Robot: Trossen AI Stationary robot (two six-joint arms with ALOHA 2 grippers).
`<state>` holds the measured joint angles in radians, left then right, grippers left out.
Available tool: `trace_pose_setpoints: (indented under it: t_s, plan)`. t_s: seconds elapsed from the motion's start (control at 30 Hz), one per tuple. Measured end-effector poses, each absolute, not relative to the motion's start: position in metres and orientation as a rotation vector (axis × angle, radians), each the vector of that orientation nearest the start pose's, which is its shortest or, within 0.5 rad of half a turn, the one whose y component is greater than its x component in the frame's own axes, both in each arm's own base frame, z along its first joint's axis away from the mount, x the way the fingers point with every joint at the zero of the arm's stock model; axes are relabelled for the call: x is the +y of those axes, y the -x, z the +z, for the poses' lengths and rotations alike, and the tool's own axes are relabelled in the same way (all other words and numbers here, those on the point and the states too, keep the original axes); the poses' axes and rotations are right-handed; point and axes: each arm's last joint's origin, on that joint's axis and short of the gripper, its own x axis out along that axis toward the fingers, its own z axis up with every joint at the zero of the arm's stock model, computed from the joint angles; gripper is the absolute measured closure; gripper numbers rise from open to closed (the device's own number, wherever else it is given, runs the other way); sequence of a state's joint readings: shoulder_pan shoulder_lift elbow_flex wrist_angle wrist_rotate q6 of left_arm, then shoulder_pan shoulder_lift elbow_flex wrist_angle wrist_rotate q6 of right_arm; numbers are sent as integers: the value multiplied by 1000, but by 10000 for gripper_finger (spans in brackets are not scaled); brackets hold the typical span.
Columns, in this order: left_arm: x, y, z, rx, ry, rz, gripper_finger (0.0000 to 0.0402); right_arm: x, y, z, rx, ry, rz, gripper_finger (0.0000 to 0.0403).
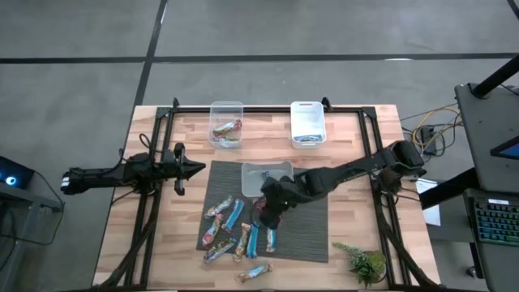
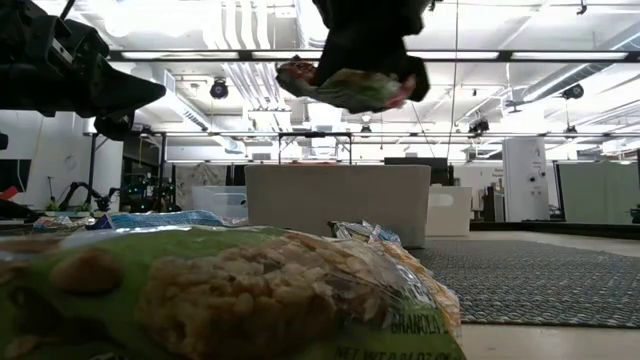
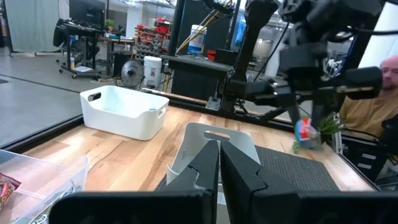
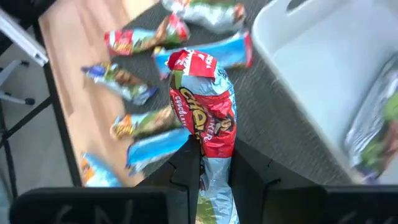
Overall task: Pick and place Granola Bars by type
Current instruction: Put the red granola bar into the transparent bin
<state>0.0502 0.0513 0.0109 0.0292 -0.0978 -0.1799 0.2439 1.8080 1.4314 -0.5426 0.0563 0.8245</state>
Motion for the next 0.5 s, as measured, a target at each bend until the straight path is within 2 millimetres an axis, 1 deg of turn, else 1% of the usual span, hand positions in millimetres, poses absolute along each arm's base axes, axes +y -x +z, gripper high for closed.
trace_pose_setpoints:
  t_s: [0.2, 0.5]
  plan:
    - [8, -100, 166, -2, 179, 149, 401, 61, -388, 256, 882, -566, -222, 340]
    - [8, -100, 166, -2, 179, 148, 401, 4, -398, 272, 819, -462, -243, 340]
